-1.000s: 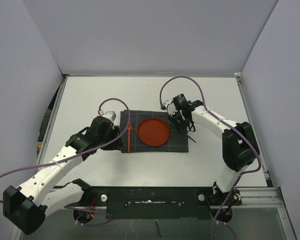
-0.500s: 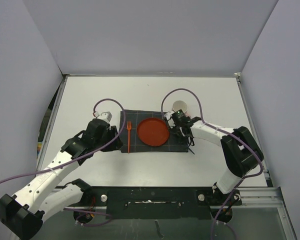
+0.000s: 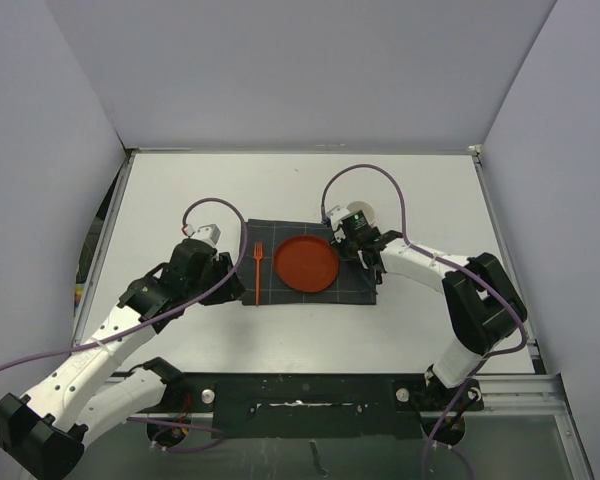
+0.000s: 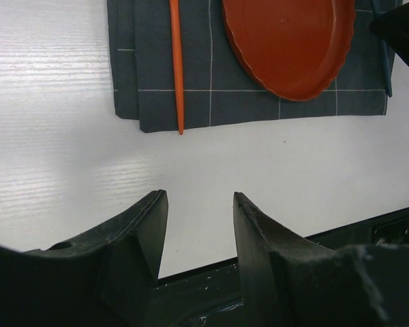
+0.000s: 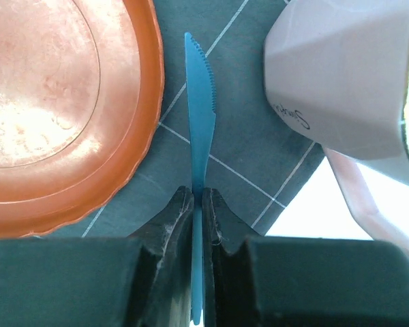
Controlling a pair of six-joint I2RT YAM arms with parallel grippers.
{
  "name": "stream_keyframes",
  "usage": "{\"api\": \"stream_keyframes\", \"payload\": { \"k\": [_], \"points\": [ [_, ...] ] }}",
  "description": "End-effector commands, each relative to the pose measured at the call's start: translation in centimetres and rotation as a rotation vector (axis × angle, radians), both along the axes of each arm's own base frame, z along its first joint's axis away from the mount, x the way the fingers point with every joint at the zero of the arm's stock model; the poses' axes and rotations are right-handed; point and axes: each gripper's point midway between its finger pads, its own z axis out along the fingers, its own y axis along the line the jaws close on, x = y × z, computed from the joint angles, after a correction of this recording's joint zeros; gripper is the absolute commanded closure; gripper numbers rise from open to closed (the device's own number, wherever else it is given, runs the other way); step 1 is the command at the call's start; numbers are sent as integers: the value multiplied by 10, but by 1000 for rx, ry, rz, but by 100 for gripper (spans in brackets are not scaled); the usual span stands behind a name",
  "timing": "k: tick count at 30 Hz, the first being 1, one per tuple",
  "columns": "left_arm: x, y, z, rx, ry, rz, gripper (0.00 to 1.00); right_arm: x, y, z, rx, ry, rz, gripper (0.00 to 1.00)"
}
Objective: Set the dinner table for one person
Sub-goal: Adjust the knife on the napkin.
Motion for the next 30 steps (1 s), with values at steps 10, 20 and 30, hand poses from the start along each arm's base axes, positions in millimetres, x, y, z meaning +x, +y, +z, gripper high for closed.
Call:
{"api": "stream_keyframes", "payload": {
  "k": [10, 20, 30],
  "points": [
    [8, -7, 15, -31, -54, -21, 55, 19, 0, 16, 14, -88, -27, 84],
    [7, -7, 15, -37, -57, -24, 50, 23, -1, 22, 5, -102, -16, 61],
    [54, -22, 63, -152, -302, 48, 2, 40, 38, 125, 134, -209, 161, 56]
  ]
}}
